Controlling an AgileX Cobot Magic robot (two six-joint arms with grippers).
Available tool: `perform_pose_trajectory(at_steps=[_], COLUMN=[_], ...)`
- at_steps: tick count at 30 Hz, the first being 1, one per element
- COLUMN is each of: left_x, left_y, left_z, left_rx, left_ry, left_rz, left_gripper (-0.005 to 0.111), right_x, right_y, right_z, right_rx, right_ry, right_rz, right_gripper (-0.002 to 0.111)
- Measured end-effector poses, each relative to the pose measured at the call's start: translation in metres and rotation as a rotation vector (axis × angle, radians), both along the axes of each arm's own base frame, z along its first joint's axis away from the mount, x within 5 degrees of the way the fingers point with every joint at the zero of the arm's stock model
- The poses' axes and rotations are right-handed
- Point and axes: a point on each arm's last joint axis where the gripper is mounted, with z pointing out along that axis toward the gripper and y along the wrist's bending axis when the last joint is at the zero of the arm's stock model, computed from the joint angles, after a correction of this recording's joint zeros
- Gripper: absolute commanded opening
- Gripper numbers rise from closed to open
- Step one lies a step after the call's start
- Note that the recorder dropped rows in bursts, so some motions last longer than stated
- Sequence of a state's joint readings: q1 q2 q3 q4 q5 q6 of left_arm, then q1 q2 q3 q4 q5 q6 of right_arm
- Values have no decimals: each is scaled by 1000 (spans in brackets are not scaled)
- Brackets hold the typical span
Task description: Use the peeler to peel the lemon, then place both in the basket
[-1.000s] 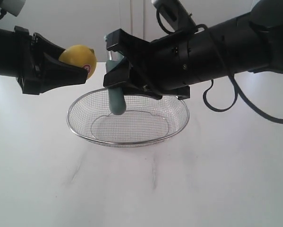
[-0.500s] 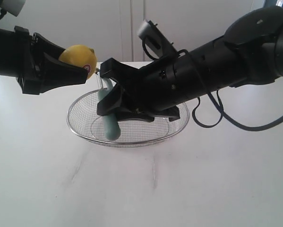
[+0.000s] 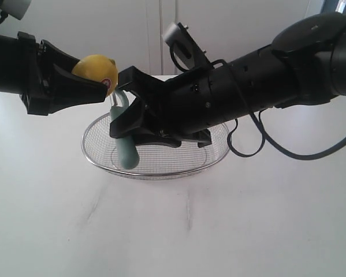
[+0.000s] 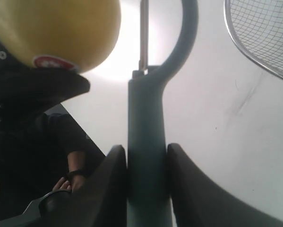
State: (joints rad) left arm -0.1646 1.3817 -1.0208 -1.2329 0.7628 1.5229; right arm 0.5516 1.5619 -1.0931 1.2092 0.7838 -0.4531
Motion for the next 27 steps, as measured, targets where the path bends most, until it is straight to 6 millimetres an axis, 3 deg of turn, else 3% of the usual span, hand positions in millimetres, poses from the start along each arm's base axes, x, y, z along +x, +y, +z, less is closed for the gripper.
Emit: perform_pose_trajectory(at_steps=[27], left_x=[-1], left_y=[0], left_z=[0], left_rx=[-1], left_ry=[2], left_rz=[-6], left_gripper=[0], right_x=[2], right_y=[-5], right_z=[13], right_rx=[16], right_ry=[-69], right_rz=[-85], right_gripper=[0])
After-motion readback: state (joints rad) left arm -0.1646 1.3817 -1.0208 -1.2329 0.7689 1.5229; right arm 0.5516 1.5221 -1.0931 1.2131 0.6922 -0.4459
